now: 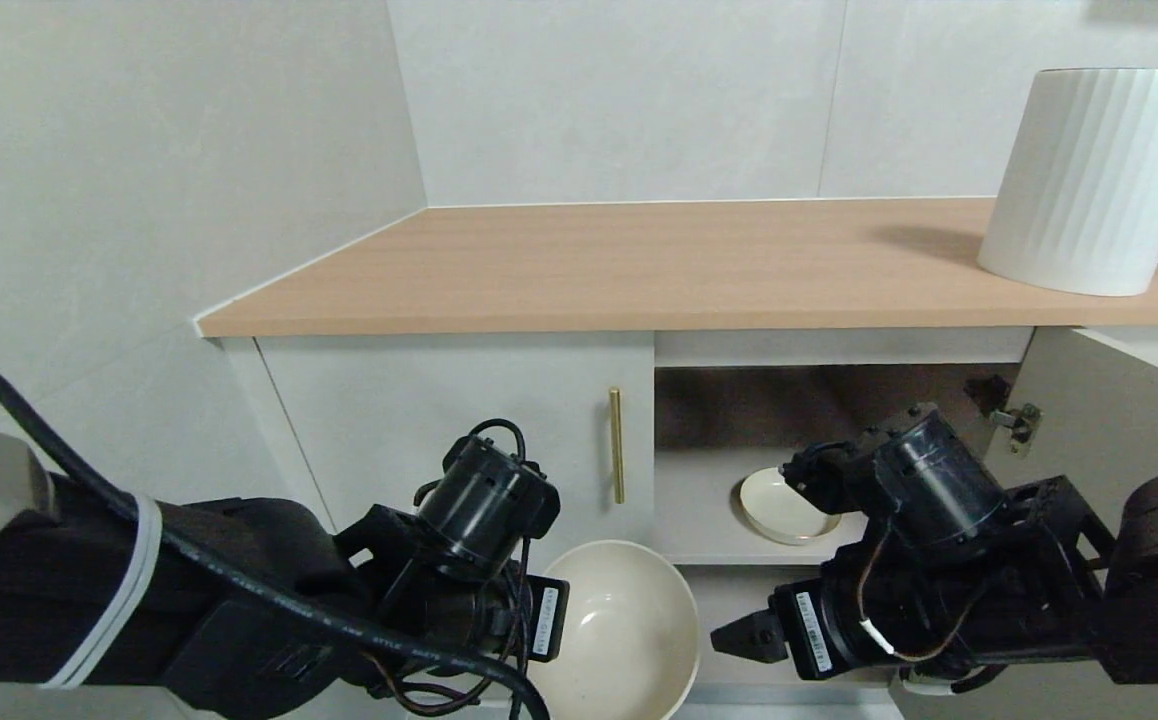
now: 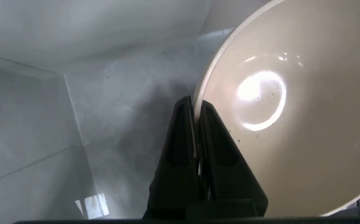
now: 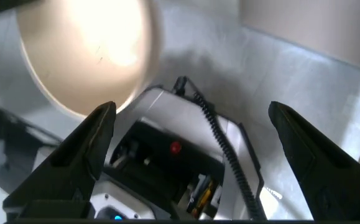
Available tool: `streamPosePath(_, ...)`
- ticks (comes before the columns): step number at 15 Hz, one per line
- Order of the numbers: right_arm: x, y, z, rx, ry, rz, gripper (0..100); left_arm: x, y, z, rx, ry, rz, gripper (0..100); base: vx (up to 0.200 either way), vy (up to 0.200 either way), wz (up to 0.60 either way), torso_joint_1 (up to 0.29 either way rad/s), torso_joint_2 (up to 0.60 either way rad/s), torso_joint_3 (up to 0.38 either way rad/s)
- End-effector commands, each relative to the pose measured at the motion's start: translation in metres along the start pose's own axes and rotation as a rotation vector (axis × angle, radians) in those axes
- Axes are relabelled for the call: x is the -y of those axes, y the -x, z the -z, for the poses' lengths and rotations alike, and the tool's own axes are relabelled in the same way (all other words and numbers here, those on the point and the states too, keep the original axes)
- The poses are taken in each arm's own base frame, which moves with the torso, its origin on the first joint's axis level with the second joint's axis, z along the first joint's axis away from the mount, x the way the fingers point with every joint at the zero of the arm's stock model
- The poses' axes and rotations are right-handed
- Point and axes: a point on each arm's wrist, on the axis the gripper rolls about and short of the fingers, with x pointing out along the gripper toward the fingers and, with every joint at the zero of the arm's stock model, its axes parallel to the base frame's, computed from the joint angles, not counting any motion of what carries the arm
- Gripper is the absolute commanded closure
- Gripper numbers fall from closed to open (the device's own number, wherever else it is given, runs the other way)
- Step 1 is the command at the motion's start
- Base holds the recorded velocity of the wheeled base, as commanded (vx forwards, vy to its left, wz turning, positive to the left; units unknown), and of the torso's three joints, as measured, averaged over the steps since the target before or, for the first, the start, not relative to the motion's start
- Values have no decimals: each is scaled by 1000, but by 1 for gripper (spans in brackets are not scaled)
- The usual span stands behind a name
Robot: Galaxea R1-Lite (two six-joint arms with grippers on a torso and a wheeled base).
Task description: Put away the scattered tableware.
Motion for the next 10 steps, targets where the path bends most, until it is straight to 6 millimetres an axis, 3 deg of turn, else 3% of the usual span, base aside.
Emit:
streamPosePath(1,-6,-12,6,-40,18,0,0,3,1,1,1,-6,8,100,0,0,0,0,0,0)
streamPosePath(10,-5,-54,4,-12,-38,72,0,13,10,5,13,-35,42,100,0,0,0,0,0,0)
